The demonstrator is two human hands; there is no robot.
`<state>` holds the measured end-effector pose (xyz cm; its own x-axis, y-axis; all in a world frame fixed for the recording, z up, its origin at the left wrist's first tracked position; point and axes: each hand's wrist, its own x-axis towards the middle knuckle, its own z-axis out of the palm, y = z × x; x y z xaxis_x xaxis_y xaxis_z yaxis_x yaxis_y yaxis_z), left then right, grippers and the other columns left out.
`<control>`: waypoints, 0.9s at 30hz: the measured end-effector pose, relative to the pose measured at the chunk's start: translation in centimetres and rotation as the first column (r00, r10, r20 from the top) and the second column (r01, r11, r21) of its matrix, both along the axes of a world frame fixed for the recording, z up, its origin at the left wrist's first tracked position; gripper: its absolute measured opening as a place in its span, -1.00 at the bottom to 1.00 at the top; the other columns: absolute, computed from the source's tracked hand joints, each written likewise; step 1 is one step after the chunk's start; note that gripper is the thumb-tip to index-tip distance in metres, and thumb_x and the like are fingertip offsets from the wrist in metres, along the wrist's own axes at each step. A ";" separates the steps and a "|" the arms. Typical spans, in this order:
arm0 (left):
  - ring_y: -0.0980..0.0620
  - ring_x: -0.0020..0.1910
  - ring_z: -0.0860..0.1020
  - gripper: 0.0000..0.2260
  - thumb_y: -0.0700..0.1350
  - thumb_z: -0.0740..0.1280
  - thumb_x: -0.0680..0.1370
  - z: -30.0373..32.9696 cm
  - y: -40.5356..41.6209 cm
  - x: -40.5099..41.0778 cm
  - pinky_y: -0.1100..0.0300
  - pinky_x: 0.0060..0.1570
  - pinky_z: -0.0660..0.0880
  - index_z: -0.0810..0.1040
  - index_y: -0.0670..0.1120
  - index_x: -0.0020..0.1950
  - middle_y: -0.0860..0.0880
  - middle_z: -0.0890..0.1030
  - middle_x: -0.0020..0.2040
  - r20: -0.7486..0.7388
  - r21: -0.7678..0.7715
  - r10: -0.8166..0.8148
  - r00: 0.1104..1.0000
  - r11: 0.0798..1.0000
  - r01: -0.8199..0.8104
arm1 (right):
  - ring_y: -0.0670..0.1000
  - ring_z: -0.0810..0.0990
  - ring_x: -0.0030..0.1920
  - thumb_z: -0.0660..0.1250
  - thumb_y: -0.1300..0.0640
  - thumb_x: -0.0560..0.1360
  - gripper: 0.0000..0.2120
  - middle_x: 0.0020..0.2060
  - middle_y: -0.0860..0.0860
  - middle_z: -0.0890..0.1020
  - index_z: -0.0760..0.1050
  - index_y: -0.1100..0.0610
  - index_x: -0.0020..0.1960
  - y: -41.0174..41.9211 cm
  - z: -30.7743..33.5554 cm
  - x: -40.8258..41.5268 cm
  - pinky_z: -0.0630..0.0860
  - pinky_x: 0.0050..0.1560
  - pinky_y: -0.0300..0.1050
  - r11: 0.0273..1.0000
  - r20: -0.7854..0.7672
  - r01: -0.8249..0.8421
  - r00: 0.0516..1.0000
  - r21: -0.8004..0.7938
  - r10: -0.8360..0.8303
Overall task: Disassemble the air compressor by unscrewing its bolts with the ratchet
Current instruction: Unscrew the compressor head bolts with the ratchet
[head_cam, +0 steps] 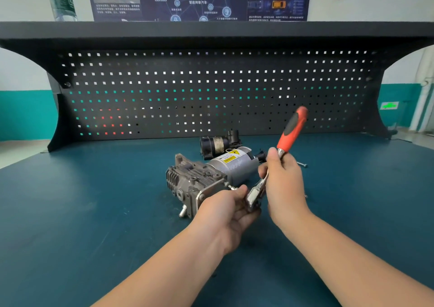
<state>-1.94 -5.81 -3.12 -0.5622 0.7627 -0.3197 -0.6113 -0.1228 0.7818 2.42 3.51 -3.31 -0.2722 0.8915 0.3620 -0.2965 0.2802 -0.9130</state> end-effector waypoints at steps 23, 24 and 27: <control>0.04 -0.32 0.61 -0.85 -0.20 0.24 0.58 -0.1 -0.3 0.5 0.20 -0.27 0.58 0.57 -0.14 -0.14 -0.08 0.65 -0.25 0.001 0.104 -0.058 0.998 0.993 0.058 | -0.05 0.41 -0.40 0.20 0.03 0.54 -0.82 -0.42 -0.09 0.47 0.48 0.11 -0.12 -2.7 0.6 1.2 0.39 -0.37 -0.14 0.533 0.100 -0.086 0.995 0.842 0.003; 0.10 -0.37 0.61 -0.80 -0.18 0.16 0.61 0.0 -0.5 0.4 0.24 -0.29 0.57 0.53 -0.11 -0.14 -0.03 0.65 -0.31 0.020 0.142 -0.071 0.997 0.988 0.067 | -0.05 0.42 -0.39 0.20 0.06 0.53 -0.79 -0.40 -0.06 0.51 0.52 0.17 -0.10 -2.8 0.6 1.3 0.39 -0.39 -0.13 0.377 0.118 -0.091 0.992 0.922 -0.048; 0.14 -0.48 0.59 -0.74 -0.19 0.09 0.64 0.1 -0.6 0.5 0.33 -0.43 0.53 0.50 -0.11 -0.17 0.01 0.62 -0.45 0.092 0.207 -0.045 0.995 0.978 0.025 | -0.02 0.42 -0.39 0.19 0.06 0.53 -0.79 -0.42 -0.05 0.52 0.52 0.16 -0.10 -2.9 0.5 1.1 0.39 -0.42 -0.09 0.300 0.098 -0.064 0.990 0.952 -0.101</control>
